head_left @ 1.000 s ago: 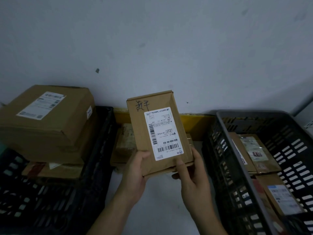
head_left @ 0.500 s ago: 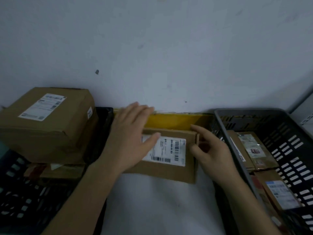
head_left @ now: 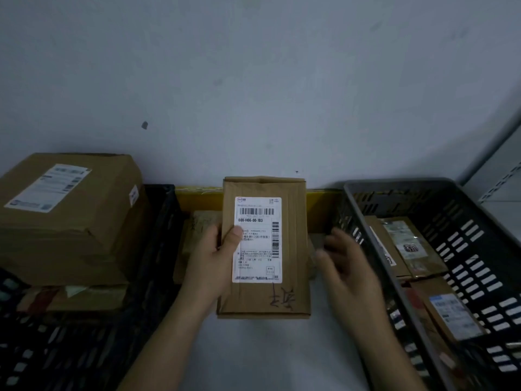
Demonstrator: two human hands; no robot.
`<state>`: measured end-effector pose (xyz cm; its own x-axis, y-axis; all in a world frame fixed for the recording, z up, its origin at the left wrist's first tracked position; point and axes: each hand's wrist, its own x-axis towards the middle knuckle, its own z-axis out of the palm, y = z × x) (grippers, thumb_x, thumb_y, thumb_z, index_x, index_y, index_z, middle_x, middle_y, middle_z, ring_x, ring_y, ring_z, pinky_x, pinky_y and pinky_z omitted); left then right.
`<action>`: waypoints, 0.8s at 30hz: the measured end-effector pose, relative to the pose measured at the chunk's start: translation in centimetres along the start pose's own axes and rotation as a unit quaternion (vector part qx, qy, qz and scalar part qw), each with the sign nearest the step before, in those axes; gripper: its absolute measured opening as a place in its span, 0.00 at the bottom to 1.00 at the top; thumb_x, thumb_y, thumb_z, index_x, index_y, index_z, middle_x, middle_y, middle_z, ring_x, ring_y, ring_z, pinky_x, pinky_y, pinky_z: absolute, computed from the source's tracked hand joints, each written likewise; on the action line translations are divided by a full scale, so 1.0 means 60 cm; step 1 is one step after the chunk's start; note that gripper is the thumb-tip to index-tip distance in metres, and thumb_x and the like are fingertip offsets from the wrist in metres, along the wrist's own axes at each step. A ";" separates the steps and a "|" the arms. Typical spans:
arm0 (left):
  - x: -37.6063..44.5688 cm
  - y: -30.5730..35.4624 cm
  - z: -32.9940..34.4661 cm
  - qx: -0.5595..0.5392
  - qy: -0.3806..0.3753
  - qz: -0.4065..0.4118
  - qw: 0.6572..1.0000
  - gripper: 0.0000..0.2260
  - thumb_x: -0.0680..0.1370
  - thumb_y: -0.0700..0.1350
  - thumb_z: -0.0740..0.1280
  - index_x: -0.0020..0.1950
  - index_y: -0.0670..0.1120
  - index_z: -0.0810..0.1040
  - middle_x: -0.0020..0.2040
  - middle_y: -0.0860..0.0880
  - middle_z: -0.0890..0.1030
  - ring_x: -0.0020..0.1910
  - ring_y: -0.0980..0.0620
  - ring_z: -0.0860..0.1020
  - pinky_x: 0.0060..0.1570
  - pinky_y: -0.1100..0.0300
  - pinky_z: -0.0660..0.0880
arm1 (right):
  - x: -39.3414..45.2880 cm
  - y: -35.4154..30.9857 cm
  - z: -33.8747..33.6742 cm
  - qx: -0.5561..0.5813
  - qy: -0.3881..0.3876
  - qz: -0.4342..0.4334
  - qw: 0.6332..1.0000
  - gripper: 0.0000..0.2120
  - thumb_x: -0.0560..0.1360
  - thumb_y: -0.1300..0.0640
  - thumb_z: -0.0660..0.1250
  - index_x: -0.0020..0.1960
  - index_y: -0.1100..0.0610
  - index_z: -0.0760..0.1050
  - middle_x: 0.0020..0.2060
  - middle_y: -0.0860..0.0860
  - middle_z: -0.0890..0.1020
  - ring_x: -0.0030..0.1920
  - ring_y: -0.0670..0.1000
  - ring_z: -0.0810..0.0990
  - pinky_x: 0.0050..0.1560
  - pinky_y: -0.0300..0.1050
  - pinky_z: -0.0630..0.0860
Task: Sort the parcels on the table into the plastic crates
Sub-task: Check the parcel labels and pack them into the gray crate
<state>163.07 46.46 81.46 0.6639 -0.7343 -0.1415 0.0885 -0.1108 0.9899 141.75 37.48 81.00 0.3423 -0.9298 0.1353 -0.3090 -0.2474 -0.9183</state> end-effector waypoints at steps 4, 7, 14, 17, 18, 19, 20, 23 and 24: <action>-0.014 -0.007 0.023 -0.048 0.020 -0.019 0.998 0.09 0.85 0.54 0.66 0.62 0.55 0.82 0.54 0.53 0.89 0.53 0.51 0.88 0.57 0.41 0.84 | -0.071 0.016 0.052 0.059 -0.052 0.015 0.997 0.27 0.84 0.49 0.66 0.80 0.36 0.65 0.67 0.34 0.82 0.66 0.38 0.81 0.62 0.41 0.81; -0.027 0.000 0.033 -0.081 0.017 -0.030 0.996 0.13 0.86 0.60 0.61 0.62 0.60 0.83 0.54 0.57 0.89 0.54 0.55 0.87 0.59 0.47 0.83 | -0.073 0.020 0.054 0.058 -0.035 0.022 0.997 0.31 0.82 0.43 0.62 0.84 0.37 0.61 0.76 0.36 0.74 0.75 0.37 0.73 0.74 0.48 0.75; -0.036 0.009 0.048 -0.102 -0.009 -0.031 0.994 0.11 0.86 0.61 0.59 0.60 0.65 0.81 0.51 0.62 0.88 0.52 0.60 0.86 0.55 0.55 0.83 | -0.072 0.016 0.036 0.030 -0.027 -0.004 0.999 0.30 0.85 0.53 0.63 0.85 0.40 0.59 0.72 0.22 0.70 0.73 0.28 0.69 0.71 0.30 0.70; -0.033 0.009 0.058 -0.077 -0.038 -0.023 0.996 0.12 0.86 0.62 0.58 0.58 0.67 0.82 0.52 0.64 0.87 0.54 0.60 0.86 0.55 0.57 0.81 | -0.077 0.012 0.018 0.007 -0.016 -0.014 1.000 0.32 0.85 0.53 0.62 0.84 0.36 0.55 0.72 0.15 0.62 0.75 0.25 0.63 0.72 0.25 0.65; -0.032 0.010 0.064 -0.058 -0.055 -0.022 0.997 0.13 0.85 0.64 0.58 0.56 0.70 0.82 0.53 0.64 0.87 0.57 0.59 0.85 0.58 0.56 0.80 | -0.078 0.009 0.008 -0.003 -0.009 -0.023 1.000 0.33 0.85 0.52 0.62 0.84 0.34 0.55 0.76 0.20 0.62 0.78 0.29 0.61 0.76 0.31 0.64; -0.030 0.012 0.071 -0.033 -0.074 -0.023 0.996 0.13 0.83 0.67 0.57 0.54 0.74 0.82 0.55 0.65 0.87 0.59 0.58 0.84 0.61 0.54 0.78 | -0.078 0.009 -0.007 -0.013 0.003 -0.029 0.999 0.33 0.85 0.53 0.62 0.84 0.32 0.55 0.79 0.24 0.62 0.80 0.33 0.61 0.78 0.34 0.63; -0.030 0.013 0.079 -0.009 -0.093 -0.018 0.995 0.13 0.81 0.69 0.56 0.53 0.77 0.81 0.57 0.65 0.86 0.61 0.59 0.82 0.65 0.52 0.77 | -0.079 0.009 -0.024 -0.018 0.015 -0.031 0.999 0.33 0.86 0.55 0.63 0.83 0.31 0.56 0.79 0.26 0.63 0.81 0.35 0.61 0.78 0.35 0.64; -0.028 0.006 0.124 0.044 -0.126 0.038 0.990 0.18 0.82 0.67 0.54 0.66 0.69 0.77 0.64 0.66 0.81 0.62 0.66 0.79 0.67 0.56 0.76 | -0.083 0.012 -0.089 -0.039 0.042 -0.027 0.998 0.34 0.86 0.59 0.63 0.83 0.30 0.58 0.80 0.32 0.67 0.81 0.40 0.65 0.80 0.47 0.68; -0.029 0.003 0.144 0.073 -0.125 0.062 0.988 0.21 0.83 0.65 0.54 0.74 0.65 0.73 0.68 0.66 0.77 0.64 0.68 0.76 0.66 0.59 0.73 | -0.085 0.013 -0.115 -0.050 0.056 -0.025 0.997 0.34 0.86 0.59 0.63 0.82 0.29 0.59 0.80 0.34 0.69 0.81 0.42 0.67 0.80 0.54 0.70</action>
<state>155.52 41.96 81.79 0.4579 -0.8883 -0.0349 -0.1014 -0.0911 0.9907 133.66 40.12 82.16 0.2600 -0.9390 0.2252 -0.3826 -0.3144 -0.8688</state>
